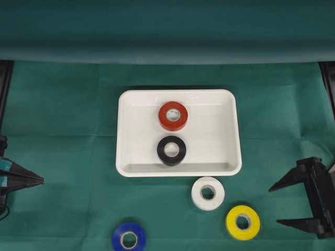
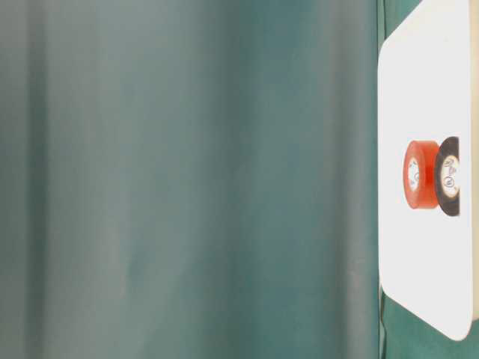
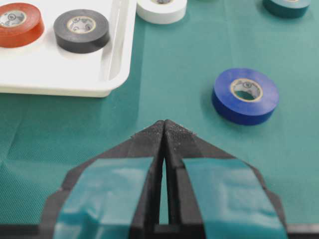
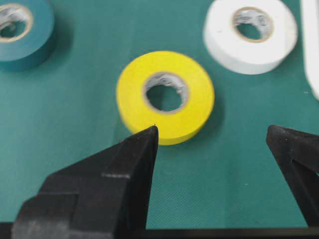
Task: Put the tape into the white case with the right arm.
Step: 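Withdraw the open right gripper to the right side, then move the right gripper down onto the yellow tape roll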
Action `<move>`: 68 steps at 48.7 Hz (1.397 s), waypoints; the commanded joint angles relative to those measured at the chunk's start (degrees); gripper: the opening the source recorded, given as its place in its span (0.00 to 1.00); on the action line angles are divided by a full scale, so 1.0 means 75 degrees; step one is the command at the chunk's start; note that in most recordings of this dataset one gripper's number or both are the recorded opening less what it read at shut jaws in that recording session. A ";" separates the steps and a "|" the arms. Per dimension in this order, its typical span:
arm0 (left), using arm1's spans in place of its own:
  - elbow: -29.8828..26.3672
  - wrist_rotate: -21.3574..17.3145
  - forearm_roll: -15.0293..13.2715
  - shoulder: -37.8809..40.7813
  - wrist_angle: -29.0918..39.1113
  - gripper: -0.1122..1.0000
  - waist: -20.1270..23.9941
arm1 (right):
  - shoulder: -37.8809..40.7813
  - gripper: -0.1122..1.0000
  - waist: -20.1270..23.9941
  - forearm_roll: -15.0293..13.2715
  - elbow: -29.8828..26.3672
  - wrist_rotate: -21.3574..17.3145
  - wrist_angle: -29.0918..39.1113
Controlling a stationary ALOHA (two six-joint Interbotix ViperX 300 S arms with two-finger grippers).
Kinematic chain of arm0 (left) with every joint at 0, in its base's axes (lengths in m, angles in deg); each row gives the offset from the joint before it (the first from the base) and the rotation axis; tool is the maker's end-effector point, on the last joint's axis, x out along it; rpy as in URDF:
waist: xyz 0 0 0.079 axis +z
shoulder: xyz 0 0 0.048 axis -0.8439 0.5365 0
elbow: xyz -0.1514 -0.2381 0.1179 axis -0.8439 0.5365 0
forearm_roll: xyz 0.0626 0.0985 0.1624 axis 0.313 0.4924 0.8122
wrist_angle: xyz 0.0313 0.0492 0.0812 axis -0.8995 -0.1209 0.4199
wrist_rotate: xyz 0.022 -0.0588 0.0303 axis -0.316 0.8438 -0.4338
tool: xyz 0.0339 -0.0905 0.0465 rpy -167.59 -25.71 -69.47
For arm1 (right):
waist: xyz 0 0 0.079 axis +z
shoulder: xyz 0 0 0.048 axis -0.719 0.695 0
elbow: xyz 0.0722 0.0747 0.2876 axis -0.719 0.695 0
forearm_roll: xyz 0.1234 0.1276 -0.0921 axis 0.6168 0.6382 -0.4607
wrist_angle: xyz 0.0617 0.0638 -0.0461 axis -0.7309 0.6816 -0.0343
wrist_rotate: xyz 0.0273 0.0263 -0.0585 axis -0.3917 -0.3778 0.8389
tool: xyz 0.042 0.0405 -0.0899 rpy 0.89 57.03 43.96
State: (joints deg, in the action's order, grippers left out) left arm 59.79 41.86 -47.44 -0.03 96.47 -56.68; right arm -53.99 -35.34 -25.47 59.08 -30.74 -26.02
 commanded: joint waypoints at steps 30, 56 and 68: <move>-0.0082 0.0012 -0.0012 0.0059 -0.0070 0.10 0.0012 | 0.0305 0.73 0.0516 -0.0012 -0.0176 0.0000 -0.0117; -0.0082 0.0012 -0.0012 0.0059 -0.0070 0.10 0.0012 | 0.2426 0.73 0.0551 -0.0047 -0.1184 0.0152 -0.0715; -0.0082 0.0012 -0.0012 0.0059 -0.0070 0.10 0.0012 | 0.3023 0.73 0.0563 -0.0047 -0.1535 0.0152 -0.0750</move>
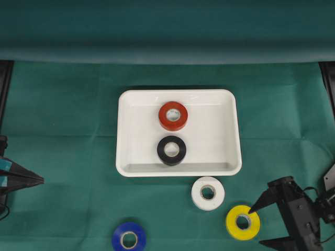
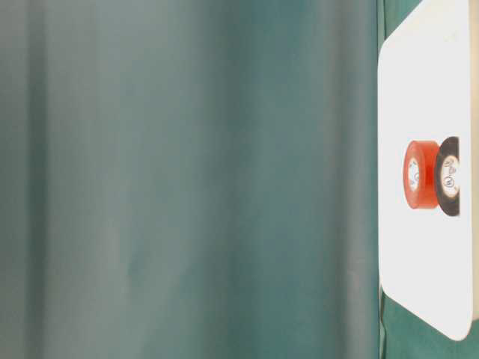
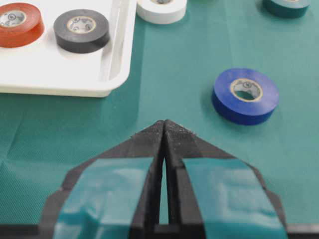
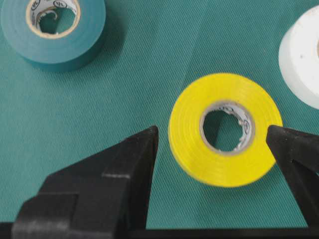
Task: Put the tape into the white case with the right arm.
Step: 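Move the right gripper down onto the yellow tape roll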
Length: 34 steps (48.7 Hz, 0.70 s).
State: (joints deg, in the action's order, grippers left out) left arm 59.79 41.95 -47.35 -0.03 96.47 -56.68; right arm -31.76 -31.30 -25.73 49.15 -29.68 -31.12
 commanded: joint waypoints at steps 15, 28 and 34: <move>-0.0082 0.0000 -0.0023 0.0059 -0.0070 0.10 0.0000 | 0.0281 0.73 0.0023 -0.0012 -0.0223 0.0012 -0.0082; -0.0082 0.0000 -0.0023 0.0059 -0.0070 0.10 0.0000 | 0.0832 0.73 0.0035 -0.0012 -0.0270 0.0000 -0.0316; -0.0082 0.0000 -0.0023 0.0059 -0.0070 0.10 0.0012 | 0.1254 0.73 0.0035 -0.0012 -0.0293 0.0000 -0.0609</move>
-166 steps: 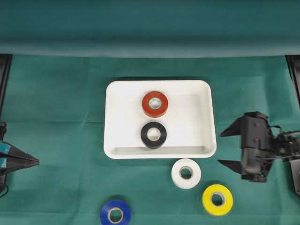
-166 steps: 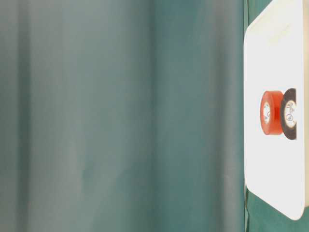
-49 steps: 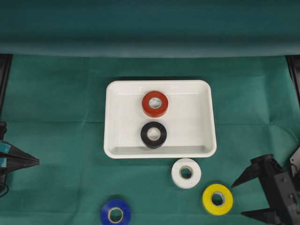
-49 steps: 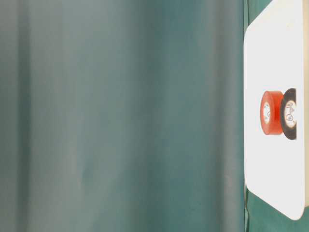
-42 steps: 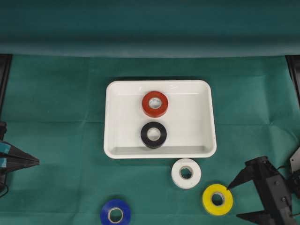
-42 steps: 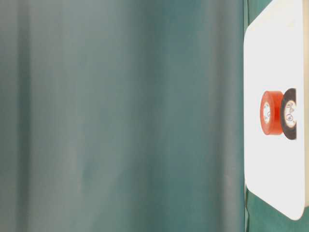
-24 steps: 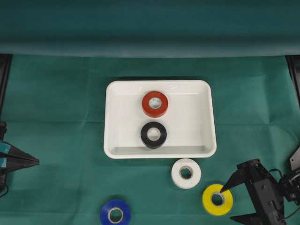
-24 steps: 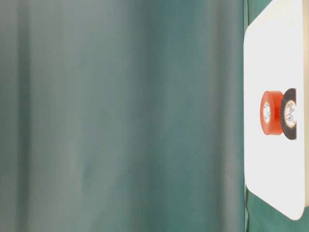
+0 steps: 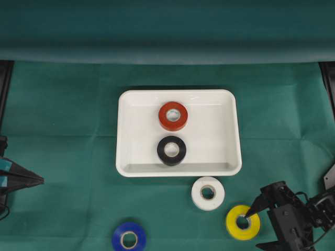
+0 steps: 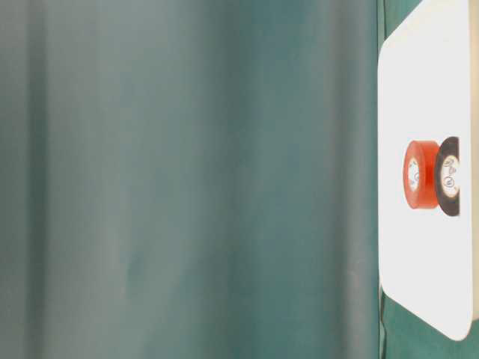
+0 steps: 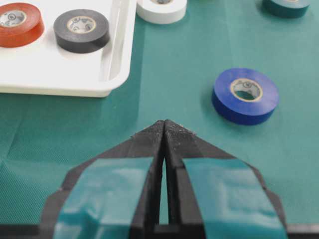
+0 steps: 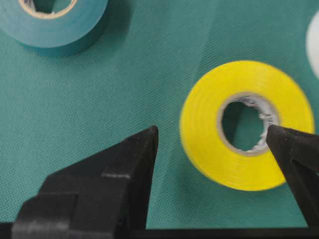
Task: Put the tape into the white case with the right arm.
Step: 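Move the right gripper down onto the yellow tape roll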
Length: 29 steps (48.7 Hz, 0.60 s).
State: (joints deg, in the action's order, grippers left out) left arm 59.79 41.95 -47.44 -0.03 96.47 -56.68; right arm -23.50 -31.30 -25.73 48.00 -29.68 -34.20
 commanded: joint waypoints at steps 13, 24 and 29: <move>-0.0082 0.0000 -0.0012 0.0059 -0.0070 0.10 0.0012 | 0.0938 0.73 0.0035 -0.0012 -0.0434 0.0012 -0.0281; -0.0082 0.0000 -0.0012 0.0059 -0.0082 0.10 0.0012 | 0.1184 0.72 0.0035 -0.0012 -0.0668 0.0012 -0.0234; -0.0082 0.0000 -0.0012 0.0059 -0.0082 0.10 0.0012 | 0.1184 0.69 0.0035 -0.0012 -0.0691 0.0012 -0.0199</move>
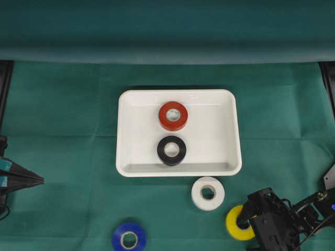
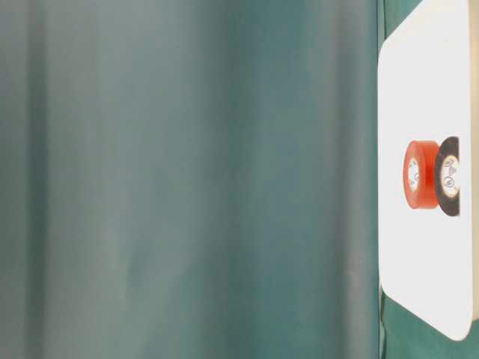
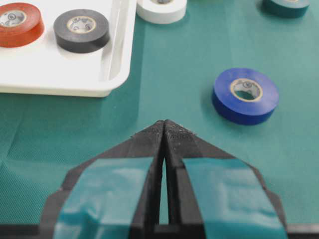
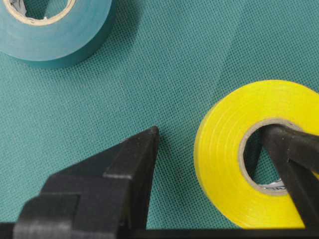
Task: Put the tape into the white case with the right arm.
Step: 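Move the right gripper down onto the yellow tape roll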
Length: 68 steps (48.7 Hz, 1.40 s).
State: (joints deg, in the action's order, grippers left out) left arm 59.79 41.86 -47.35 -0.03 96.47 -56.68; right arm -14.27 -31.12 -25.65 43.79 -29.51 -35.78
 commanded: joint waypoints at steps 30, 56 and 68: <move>-0.0070 0.0012 -0.0023 0.0059 -0.0082 0.10 0.0012 | -0.0047 0.12 0.0012 -0.0023 -0.0445 -0.0047 0.0504; -0.0082 0.0012 -0.0023 0.0059 -0.0082 0.10 0.0012 | -0.0621 0.12 0.0270 -0.0023 -0.1020 -0.0094 0.1441; -0.0082 0.0012 -0.0023 0.0059 -0.0082 0.10 0.0000 | -0.0926 0.12 0.0527 0.0012 -0.1699 -0.0094 0.2918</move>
State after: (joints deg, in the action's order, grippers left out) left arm 59.79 41.86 -47.44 -0.03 96.39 -56.68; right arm -19.98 -27.87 -25.65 33.33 -30.12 -15.74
